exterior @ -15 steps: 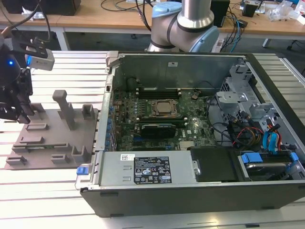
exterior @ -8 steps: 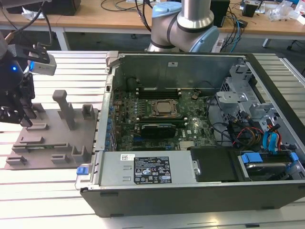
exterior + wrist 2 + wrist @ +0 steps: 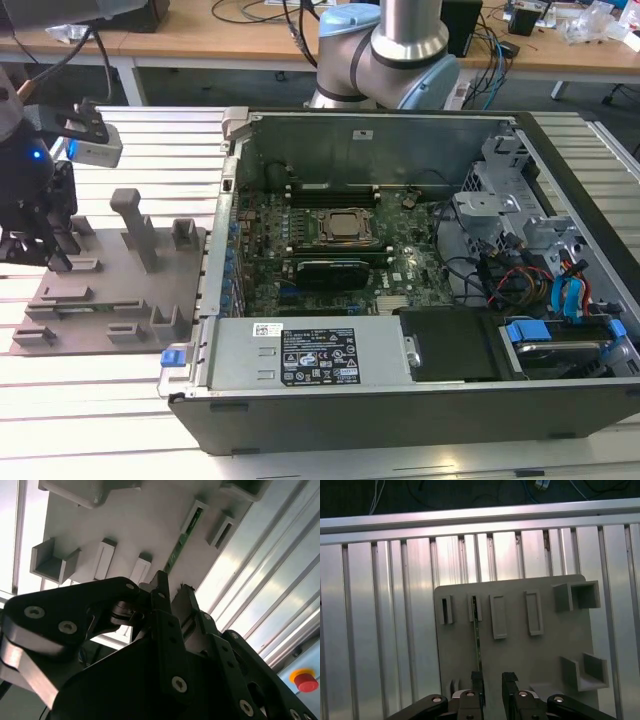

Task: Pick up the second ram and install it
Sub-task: 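Pick up the second ram and move it above second insertion slot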

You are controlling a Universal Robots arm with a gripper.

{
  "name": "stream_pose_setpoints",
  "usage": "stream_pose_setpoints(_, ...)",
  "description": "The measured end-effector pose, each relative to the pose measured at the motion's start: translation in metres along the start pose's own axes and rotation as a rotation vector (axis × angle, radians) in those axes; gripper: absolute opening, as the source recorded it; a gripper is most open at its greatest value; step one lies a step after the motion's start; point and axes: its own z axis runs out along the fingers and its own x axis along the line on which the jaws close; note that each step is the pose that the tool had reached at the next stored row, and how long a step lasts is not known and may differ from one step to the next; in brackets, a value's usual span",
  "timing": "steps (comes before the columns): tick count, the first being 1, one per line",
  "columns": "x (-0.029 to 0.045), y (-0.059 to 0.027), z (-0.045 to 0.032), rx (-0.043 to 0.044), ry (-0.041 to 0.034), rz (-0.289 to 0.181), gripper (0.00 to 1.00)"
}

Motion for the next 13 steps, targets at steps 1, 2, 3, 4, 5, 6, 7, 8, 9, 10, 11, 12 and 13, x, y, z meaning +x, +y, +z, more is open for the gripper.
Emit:
stream_pose_setpoints(1,0.0001,-0.0001,0.0018,-0.0001,0.0001,0.000,0.30)
stream_pose_setpoints(2,0.0001,-0.0001,0.0028,-0.0001,0.0001,0.000,0.30)
stream_pose_setpoints(3,0.0001,-0.0002,0.0040,0.0000,0.0001,0.000,0.30)
stream_pose_setpoints(4,0.0001,-0.0003,0.0059,0.0000,0.0000,0.000,0.30)
stream_pose_setpoints(5,0.0002,-0.0003,0.0077,0.0000,0.0000,0.000,0.30)
stream_pose_setpoints(6,0.0002,-0.0004,0.0094,0.0000,0.0001,0.000,0.30)
stream_pose_setpoints(7,0.0003,-0.0004,0.0105,-0.0001,0.0001,0.000,0.30)
stream_pose_setpoints(8,0.0003,-0.0005,0.0114,0.0000,0.0001,0.000,0.30)
stream_pose_setpoints(9,0.0003,-0.0006,0.0145,0.0000,0.0001,0.000,0.30)
stream_pose_setpoints(10,0.0004,-0.0006,0.0156,0.0000,0.0000,0.000,0.30)
stream_pose_setpoints(11,0.0004,-0.0007,0.0165,0.0000,0.0000,0.000,0.30)
stream_pose_setpoints(12,0.0004,-0.0007,0.0182,-0.0001,0.0001,0.000,0.30)
stream_pose_setpoints(13,0.0005,-0.0008,0.0201,0.0000,0.0001,0.000,0.30)
